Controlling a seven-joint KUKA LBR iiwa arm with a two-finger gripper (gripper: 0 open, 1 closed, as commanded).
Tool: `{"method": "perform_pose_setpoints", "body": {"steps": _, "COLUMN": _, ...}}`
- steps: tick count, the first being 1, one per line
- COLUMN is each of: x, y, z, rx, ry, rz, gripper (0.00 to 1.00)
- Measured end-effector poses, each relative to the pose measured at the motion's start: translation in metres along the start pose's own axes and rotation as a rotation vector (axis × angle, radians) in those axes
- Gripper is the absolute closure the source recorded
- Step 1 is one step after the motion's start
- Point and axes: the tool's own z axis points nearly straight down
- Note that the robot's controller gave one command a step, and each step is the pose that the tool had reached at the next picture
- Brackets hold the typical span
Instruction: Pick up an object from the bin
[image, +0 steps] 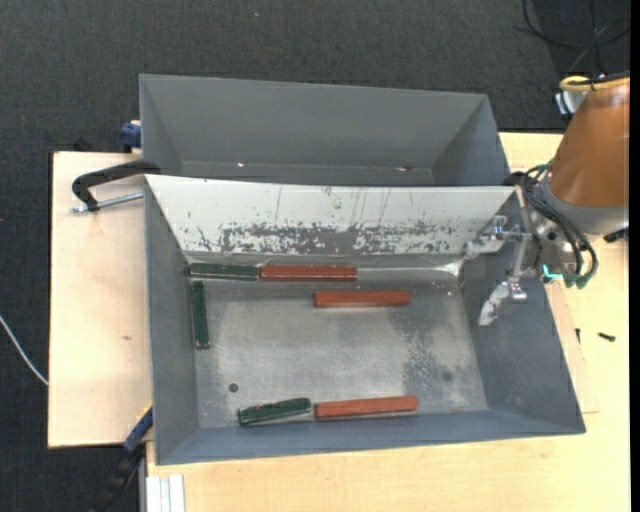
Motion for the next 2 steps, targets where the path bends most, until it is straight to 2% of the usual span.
{"method": "perform_pose_setpoints", "body": {"steps": 1, "x": -0.002, "y": 0.001, "z": -0.005, "rx": 0.002, "ry": -0.008, "rz": -0.002, "gripper": 0.0}}
{"method": "perform_pose_setpoints", "body": {"steps": 2, "x": -0.009, "y": 0.099, "z": 0.09, "rx": 0.001, "ry": -0.007, "rz": -0.081, "gripper": 1.0}}
